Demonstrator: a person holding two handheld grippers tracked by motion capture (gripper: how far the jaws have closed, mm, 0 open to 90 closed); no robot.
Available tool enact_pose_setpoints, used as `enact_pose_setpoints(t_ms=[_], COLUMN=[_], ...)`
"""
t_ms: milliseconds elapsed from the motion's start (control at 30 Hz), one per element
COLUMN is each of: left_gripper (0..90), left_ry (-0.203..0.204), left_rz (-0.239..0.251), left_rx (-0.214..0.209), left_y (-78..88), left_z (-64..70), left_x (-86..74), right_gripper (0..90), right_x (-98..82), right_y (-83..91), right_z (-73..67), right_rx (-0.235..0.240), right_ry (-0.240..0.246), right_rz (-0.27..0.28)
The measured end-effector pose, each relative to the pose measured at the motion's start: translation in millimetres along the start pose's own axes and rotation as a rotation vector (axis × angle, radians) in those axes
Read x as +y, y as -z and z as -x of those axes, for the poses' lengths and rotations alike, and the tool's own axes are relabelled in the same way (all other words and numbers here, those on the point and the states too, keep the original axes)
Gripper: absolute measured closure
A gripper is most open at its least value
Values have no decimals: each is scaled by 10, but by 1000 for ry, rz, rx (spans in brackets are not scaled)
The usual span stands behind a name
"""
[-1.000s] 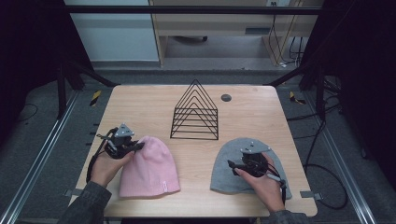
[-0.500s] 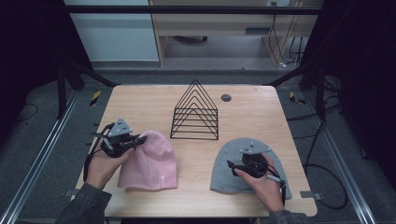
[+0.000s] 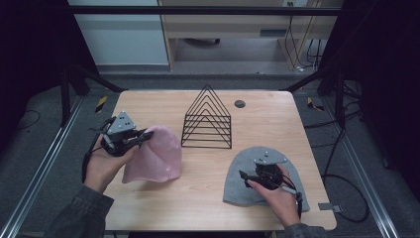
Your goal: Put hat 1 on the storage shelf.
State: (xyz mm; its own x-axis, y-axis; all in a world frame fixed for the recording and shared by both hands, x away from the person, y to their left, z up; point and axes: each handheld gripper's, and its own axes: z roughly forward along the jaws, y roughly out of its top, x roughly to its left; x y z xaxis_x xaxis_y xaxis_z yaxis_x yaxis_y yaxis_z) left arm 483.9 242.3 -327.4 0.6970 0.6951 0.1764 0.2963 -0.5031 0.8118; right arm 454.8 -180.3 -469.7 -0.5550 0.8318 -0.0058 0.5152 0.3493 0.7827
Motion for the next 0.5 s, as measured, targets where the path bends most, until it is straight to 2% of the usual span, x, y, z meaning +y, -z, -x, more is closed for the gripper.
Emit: enact_pose_setpoints(t_ms=[100,133,233,333,400,500], left_gripper=[830,830,830,830,830,829], left_ry=[4,1,-26,-25,-18,-29], left_rz=[12,12,21,32,45,52], left_rx=[0,1,11,10,2,4], left_y=[22,31,64,88,109,132], left_z=[-12,-11,-12,-16,-18,-3], left_x=[66,84,165,231,284,381], right_gripper=[309,311,324,329,335,353], right_x=[31,52,104,158,199,284], right_y=[24,30,51,52,43,34], right_z=[-47,-65,-104,-153,-202,-290], right_rx=[12,18,29,44,57,87], right_ry=[9,27,38,58,90,116], right_rz=[9,11,20,15,1,-8])
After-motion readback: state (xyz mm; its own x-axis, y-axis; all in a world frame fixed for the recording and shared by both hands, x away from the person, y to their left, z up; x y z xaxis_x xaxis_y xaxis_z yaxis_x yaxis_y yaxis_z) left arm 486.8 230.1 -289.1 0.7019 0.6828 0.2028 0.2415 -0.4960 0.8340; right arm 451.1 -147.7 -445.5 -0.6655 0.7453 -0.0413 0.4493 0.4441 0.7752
